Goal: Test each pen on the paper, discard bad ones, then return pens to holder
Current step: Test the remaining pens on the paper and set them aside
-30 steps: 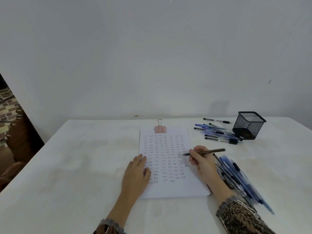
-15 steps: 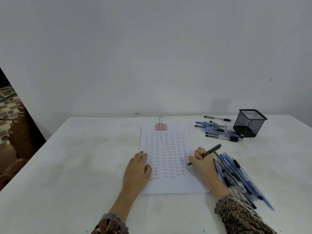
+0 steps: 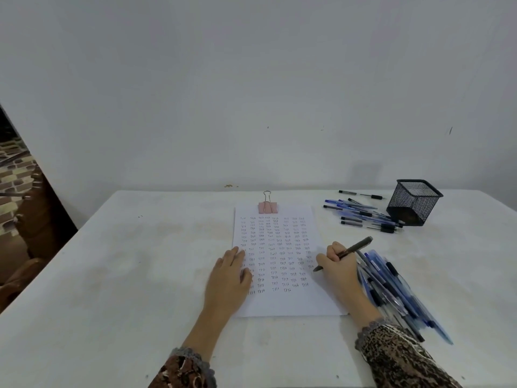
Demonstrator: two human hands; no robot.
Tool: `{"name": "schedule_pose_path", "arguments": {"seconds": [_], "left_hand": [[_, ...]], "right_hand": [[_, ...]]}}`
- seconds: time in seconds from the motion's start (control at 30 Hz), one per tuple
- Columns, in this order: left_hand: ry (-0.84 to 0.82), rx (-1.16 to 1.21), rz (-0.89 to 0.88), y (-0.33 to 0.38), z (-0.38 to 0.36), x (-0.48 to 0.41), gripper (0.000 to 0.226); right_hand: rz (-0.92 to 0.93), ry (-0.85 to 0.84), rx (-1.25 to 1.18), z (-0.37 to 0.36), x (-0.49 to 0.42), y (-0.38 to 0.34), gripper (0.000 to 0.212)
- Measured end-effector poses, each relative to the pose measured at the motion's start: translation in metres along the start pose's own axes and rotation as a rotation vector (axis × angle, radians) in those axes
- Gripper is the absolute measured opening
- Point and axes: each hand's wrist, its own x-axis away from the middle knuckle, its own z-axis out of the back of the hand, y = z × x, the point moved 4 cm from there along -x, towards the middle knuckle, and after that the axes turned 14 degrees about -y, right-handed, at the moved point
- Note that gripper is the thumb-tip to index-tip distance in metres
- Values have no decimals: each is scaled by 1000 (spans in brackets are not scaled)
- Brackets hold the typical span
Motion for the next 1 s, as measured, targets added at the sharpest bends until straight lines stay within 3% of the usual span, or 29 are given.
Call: {"name": "schedule_pose_path", "arguments": {"seconds": [0.1, 0.27, 0.4, 0.57, 0.77, 1.0], "left_hand": [[5, 1, -1, -1, 0, 0, 47], [19, 18, 3, -1, -1, -1, 47], [31, 25, -7, -1, 0, -1, 46], [48, 33, -14, 1, 2, 2, 46], [44, 27, -12, 0, 1, 1, 46], [40, 20, -10, 3, 3, 3, 46]], "right_hand": [[21, -19, 5, 1, 0, 0, 49], [8, -105, -215, 8, -10, 9, 32], [23, -160, -144, 7, -12, 10, 32], [27, 7, 59, 5, -3, 7, 51], [15, -41, 22, -1, 0, -4, 55], [-3, -85, 155, -5, 2, -5, 50]]}}
